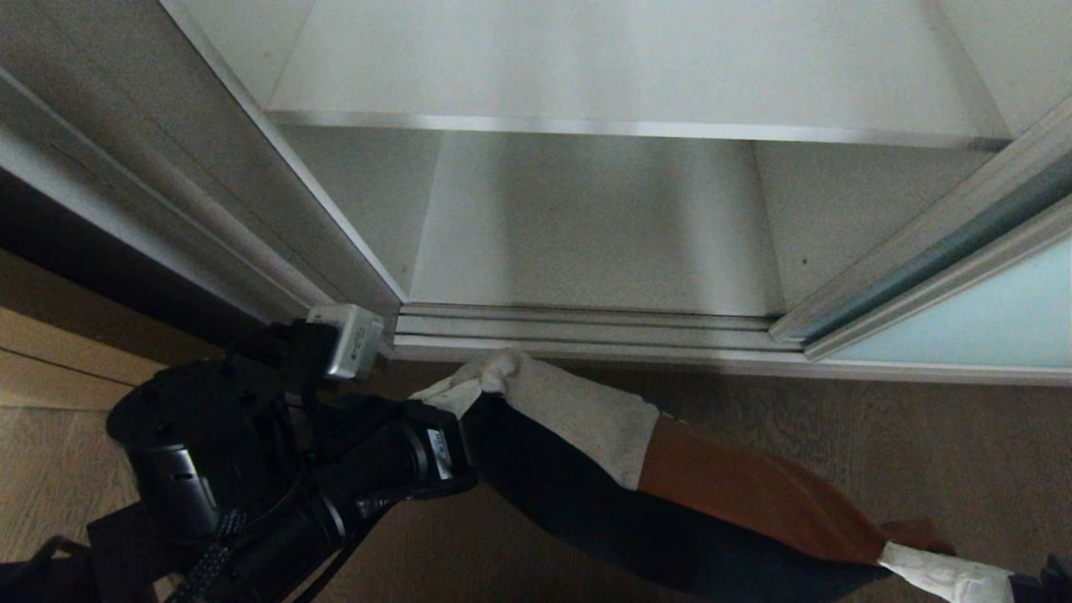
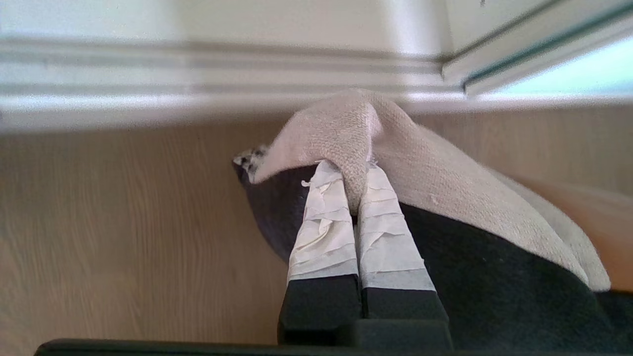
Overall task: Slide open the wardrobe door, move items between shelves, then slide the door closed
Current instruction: Place the pillow on the higher shelf
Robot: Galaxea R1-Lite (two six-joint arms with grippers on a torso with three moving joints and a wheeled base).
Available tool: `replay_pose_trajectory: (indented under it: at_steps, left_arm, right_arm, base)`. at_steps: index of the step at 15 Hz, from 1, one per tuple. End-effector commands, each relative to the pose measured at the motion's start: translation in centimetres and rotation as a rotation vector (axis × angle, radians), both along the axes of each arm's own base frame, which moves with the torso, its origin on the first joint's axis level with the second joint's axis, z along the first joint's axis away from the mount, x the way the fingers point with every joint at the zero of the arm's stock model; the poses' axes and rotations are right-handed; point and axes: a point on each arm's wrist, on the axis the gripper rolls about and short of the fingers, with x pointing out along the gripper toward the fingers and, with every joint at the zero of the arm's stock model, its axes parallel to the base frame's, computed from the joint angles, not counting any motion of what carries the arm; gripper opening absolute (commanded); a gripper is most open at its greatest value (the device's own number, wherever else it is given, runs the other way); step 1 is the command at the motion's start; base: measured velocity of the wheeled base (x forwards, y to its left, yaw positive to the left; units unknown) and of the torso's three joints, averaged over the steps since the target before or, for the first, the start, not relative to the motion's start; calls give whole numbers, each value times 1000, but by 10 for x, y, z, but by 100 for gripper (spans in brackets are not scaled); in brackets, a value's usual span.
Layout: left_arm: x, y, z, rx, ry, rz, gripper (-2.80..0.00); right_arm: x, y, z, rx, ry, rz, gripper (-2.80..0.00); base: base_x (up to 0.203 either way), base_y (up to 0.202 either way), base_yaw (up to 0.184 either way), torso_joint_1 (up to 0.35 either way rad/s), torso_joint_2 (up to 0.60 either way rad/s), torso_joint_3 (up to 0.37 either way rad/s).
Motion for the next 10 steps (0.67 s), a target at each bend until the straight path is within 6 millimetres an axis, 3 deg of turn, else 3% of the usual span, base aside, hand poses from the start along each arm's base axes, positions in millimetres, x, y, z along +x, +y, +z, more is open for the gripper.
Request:
replay_pose_trajectory:
  at_steps: [1,7,10]
  left_arm:
    - [2,-2,-1,-2,0,2,-280]
    - [5,-5,-1,-4,2,3,-280]
    - [6,-6,0,-6,3,2,-280]
  right_arm:
    - [-1,0,-4,0,11,1,-280]
    - [-2,-1,-4,1,11,1,-280]
    - [-1,0,-7,-5,25,2,-280]
  base:
    - [-190,0,0,2,0,2]
    - [-179,0,-1,1,2,5]
    - [0,0,0,0,0,0]
